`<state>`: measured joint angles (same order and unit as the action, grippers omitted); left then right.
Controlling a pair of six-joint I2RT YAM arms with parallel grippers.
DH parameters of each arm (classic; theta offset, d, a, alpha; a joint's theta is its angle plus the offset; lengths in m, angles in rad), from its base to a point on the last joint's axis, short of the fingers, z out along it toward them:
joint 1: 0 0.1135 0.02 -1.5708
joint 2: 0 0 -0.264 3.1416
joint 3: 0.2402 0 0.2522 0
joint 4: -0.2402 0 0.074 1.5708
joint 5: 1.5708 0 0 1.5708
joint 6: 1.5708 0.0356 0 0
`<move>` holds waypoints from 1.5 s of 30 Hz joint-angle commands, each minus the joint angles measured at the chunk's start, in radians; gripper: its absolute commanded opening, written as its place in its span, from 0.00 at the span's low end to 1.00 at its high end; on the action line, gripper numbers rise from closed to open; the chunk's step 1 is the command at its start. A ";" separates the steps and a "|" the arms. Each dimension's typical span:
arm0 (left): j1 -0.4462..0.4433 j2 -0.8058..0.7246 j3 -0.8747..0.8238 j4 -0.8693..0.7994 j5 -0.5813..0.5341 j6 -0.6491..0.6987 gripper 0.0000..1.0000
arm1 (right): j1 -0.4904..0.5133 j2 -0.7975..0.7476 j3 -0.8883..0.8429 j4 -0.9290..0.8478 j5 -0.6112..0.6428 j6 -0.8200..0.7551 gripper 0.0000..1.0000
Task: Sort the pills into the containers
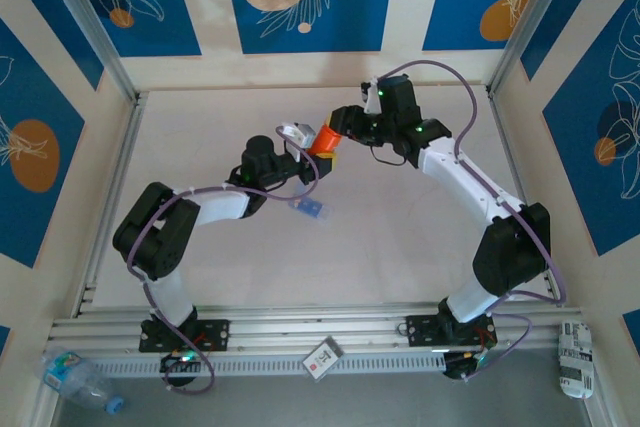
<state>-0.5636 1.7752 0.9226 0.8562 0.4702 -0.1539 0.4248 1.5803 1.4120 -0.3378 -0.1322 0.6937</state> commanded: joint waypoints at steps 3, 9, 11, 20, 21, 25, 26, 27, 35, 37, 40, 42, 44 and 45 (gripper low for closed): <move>-0.008 -0.011 0.036 0.178 0.037 -0.005 0.00 | -0.039 -0.035 0.043 -0.148 -0.102 -0.033 0.59; 0.023 0.001 0.034 0.186 0.110 -0.032 0.00 | -0.094 -0.122 0.058 -0.171 -0.174 -0.116 0.86; 0.034 0.001 0.039 0.185 0.154 -0.044 0.00 | -0.106 -0.134 0.073 -0.192 -0.200 -0.166 0.88; 0.074 0.007 0.098 0.150 0.373 -0.143 0.00 | -0.163 -0.065 0.204 -0.315 -0.355 -0.491 0.86; 0.076 0.008 0.105 0.142 0.389 -0.148 0.00 | -0.166 -0.047 0.231 -0.341 -0.382 -0.517 0.85; 0.079 0.013 0.124 0.114 0.428 -0.163 0.00 | -0.157 0.027 0.332 -0.431 -0.431 -0.563 0.83; 0.079 0.015 0.126 0.113 0.430 -0.164 0.00 | -0.149 0.039 0.347 -0.444 -0.425 -0.571 0.83; 0.080 0.015 0.127 0.112 0.434 -0.168 0.00 | -0.141 0.053 0.360 -0.460 -0.415 -0.579 0.82; 0.079 0.019 0.129 0.109 0.447 -0.174 0.00 | -0.114 0.088 0.375 -0.484 -0.382 -0.588 0.76; 0.080 0.020 0.132 0.108 0.449 -0.175 0.00 | -0.108 0.091 0.375 -0.484 -0.384 -0.588 0.75; 0.080 0.022 0.133 0.109 0.450 -0.178 0.00 | -0.099 0.094 0.379 -0.486 -0.384 -0.586 0.74; 0.080 0.024 0.132 0.109 0.450 -0.180 0.00 | -0.095 0.097 0.382 -0.487 -0.385 -0.586 0.71; 0.080 0.025 0.132 0.112 0.450 -0.180 0.00 | -0.090 0.097 0.384 -0.487 -0.381 -0.583 0.67; 0.080 0.025 0.130 0.113 0.450 -0.180 0.00 | -0.090 0.098 0.384 -0.487 -0.380 -0.583 0.64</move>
<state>-0.4911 1.7889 1.0241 0.9352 0.8906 -0.3206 0.3279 1.6619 1.7618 -0.8017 -0.5003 0.1257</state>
